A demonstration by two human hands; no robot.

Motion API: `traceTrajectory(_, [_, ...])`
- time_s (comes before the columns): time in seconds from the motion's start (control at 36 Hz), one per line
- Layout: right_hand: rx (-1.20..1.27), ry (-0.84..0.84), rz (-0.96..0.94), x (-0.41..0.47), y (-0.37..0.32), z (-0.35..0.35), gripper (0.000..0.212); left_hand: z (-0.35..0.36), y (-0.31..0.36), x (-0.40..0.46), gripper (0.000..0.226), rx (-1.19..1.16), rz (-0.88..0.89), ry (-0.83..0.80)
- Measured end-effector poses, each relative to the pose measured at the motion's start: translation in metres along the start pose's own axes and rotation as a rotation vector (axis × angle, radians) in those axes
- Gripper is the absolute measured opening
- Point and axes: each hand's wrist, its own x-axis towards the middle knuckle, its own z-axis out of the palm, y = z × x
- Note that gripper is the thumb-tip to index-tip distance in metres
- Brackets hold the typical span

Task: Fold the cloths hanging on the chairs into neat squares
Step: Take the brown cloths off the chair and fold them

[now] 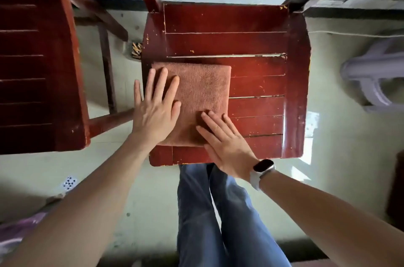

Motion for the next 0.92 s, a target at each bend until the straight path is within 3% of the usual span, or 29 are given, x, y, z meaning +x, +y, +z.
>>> traceTrajectory(0.06, [0.161, 0.126, 0.224, -0.003, 0.0, -0.005, 0.041, -0.007, 0.001, 0.003, 0.055, 0.001, 0.016, 0.01])
traceTrajectory(0.11, [0.28, 0.148, 0.559, -0.002, -0.003, -0.013, 0.043, -0.014, 0.002, 0.009, 0.054, 0.008, 0.041, 0.005])
traceTrajectory(0.17, [0.395, 0.013, 0.838, 0.004, -0.007, -0.017, 0.042, -0.02, 0.002, 0.019, 0.052, 0.009, 0.064, -0.008])
traceTrajectory(0.22, [0.512, -0.109, 0.947, 0.013, -0.012, -0.016, 0.042, -0.024, 0.001, 0.031, 0.05, 0.004, 0.068, -0.026])
traceTrajectory(0.33, [0.737, -0.164, 1.079, 0.027, -0.015, -0.027, 0.039, -0.033, -0.001, 0.049, 0.043, -0.029, 0.029, 0.029])
traceTrajectory(0.39, [0.785, -0.114, 1.113, 0.028, -0.008, -0.04, 0.035, -0.038, -0.002, 0.053, 0.036, -0.027, -0.008, 0.063])
traceTrajectory(0.47, [0.756, 0.187, 1.087, 0.029, 0.02, -0.065, 0.024, -0.044, 0.003, 0.05, 0.031, -0.125, -0.115, 0.013])
traceTrajectory(0.53, [0.789, 0.455, 1.041, 0.032, 0.043, -0.08, 0.025, -0.043, 0.01, 0.042, 0.033, -0.215, -0.17, -0.028])
traceTrajectory(0.58, [0.785, 0.615, 1.045, 0.035, 0.06, -0.094, 0.03, -0.038, 0.019, 0.034, 0.038, -0.308, -0.228, -0.041])
traceTrajectory(0.64, [0.746, 0.616, 1.116, 0.036, 0.067, -0.098, 0.03, -0.032, 0.026, 0.029, 0.04, -0.384, -0.276, 0.007])
traceTrajectory(0.75, [0.74, 0.362, 1.227, 0.03, 0.061, -0.077, 0.028, -0.03, 0.034, 0.038, 0.045, -0.462, -0.277, 0.104])
traceTrajectory(0.92, [0.891, 0.354, 1.318, 0.041, 0.051, -0.052, 0.034, -0.033, 0.04, 0.066, 0.046, -0.4, -0.325, -0.02])
